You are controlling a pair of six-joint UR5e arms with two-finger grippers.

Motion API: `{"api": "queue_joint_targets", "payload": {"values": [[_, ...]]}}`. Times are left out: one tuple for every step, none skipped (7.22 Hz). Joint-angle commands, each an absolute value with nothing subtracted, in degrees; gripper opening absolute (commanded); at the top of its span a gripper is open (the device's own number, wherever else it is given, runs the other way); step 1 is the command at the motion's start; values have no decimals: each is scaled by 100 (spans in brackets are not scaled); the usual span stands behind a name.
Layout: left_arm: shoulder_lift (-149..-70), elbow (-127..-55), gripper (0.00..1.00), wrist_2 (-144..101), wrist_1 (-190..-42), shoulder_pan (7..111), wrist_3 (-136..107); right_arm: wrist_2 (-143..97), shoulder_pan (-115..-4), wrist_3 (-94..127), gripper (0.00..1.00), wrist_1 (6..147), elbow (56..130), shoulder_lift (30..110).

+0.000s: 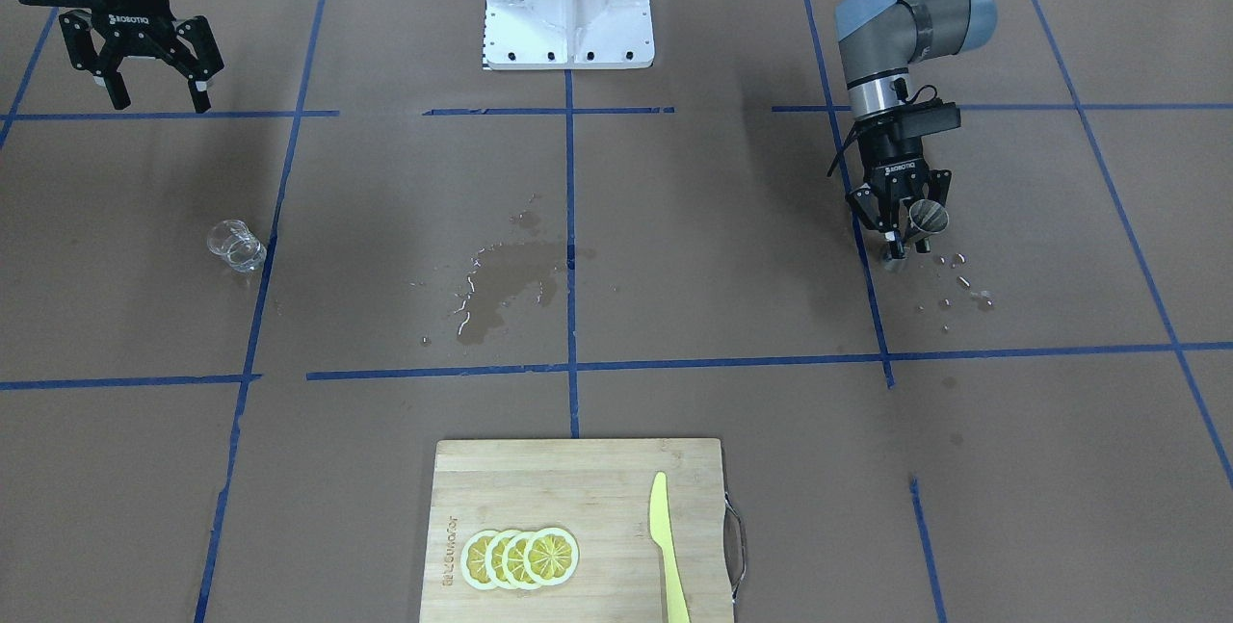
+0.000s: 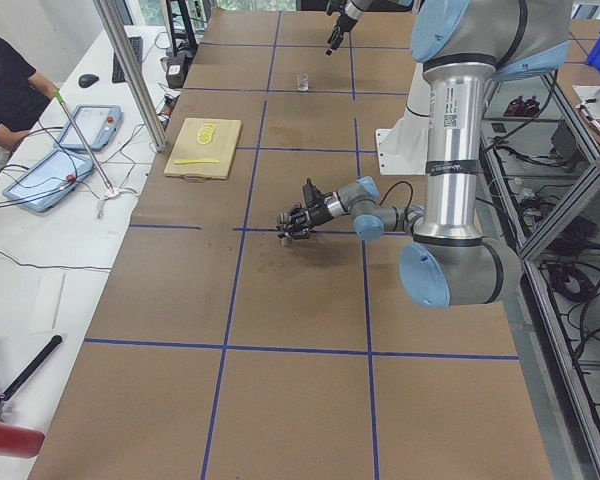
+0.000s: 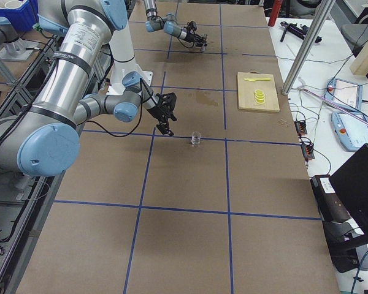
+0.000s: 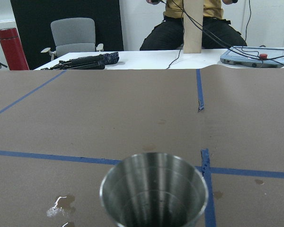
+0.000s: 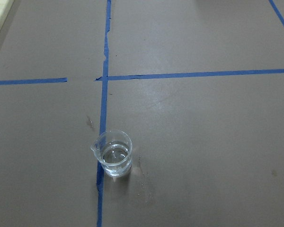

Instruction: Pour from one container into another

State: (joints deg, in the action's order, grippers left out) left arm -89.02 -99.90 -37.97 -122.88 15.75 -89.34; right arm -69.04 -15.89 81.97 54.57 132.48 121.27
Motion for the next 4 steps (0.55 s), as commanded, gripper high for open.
{"api": "queue_joint_targets", "payload": {"values": [[-8912, -10133, 0, -3797, -12296, 1626, -8930, -6706, -1512, 8200, 100, 4889, 12851, 12120], [-8903, -10395, 0, -3806, -12296, 1739, -8695, -6558, -1486, 8191, 100, 4887, 12780, 12103], [-8903, -10615, 0, -3814, -12305, 1862, -8414, -6400, -1442, 8191, 100, 4878, 12701, 12085], [-8921, -10835, 0, -3858, -12305, 1959, -8255, -6129, -1293, 8200, 100, 4869, 12587, 12076]]}}
